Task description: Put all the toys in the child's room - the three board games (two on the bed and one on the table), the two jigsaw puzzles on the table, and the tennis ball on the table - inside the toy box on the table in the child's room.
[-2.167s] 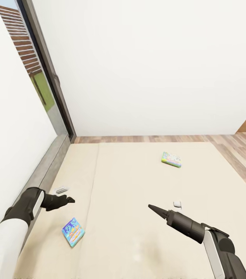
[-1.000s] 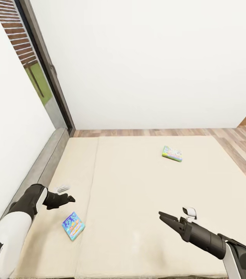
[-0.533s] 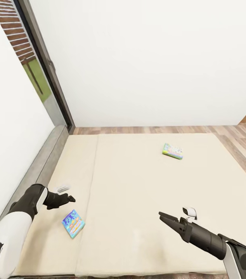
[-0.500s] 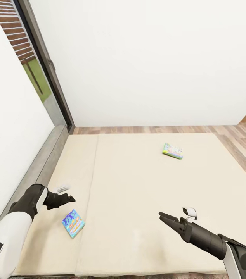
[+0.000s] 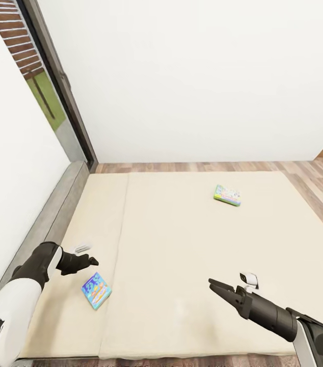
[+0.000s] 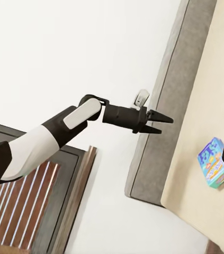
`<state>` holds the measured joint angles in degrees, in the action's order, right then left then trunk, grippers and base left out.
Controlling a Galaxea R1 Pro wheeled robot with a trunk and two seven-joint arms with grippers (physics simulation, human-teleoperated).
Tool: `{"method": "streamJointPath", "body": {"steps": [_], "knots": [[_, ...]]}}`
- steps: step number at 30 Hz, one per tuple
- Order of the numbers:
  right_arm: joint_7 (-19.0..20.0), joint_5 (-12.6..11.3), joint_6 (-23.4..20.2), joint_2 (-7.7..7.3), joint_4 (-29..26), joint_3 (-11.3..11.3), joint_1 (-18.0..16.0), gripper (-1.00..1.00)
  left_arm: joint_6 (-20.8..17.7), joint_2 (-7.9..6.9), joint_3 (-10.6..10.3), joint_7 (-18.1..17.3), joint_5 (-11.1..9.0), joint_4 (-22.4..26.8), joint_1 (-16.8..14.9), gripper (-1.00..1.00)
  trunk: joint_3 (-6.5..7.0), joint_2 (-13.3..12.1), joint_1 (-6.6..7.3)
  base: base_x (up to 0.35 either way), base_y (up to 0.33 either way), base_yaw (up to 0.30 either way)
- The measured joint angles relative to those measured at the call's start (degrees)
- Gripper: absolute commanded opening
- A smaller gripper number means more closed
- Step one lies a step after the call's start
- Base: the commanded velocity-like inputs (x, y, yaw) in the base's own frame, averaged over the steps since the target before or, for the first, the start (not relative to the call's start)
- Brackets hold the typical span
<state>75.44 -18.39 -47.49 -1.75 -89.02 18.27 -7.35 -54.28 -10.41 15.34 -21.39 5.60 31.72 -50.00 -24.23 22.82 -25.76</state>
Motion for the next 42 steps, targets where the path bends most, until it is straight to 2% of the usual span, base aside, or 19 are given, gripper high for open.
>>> {"method": "streamJointPath", "body": {"steps": [7,21,42], "knots": [[0.0,0.0,0.1,0.0,0.0,0.0,0.0,1.0,2.0,-0.07,0.0,1.0,0.0,0.1,-0.5,1.0,-0.66,0.0,0.0,0.0,0.0,0.0],[0.0,0.3,0.1,0.0,0.1,0.0,0.0,1.0,5.9,0.15,0.1,5.5,-0.1,-0.1,-1.0,1.0,-1.97,0.0,0.0,0.0,0.0,0.0],[-0.2,0.6,0.3,0.0,0.1,0.0,0.0,1.0,7.8,0.65,0.1,5.9,-0.2,-0.1,-1.0,1.0,-3.95,0.0,0.0,0.0,0.0,0.0]]}}
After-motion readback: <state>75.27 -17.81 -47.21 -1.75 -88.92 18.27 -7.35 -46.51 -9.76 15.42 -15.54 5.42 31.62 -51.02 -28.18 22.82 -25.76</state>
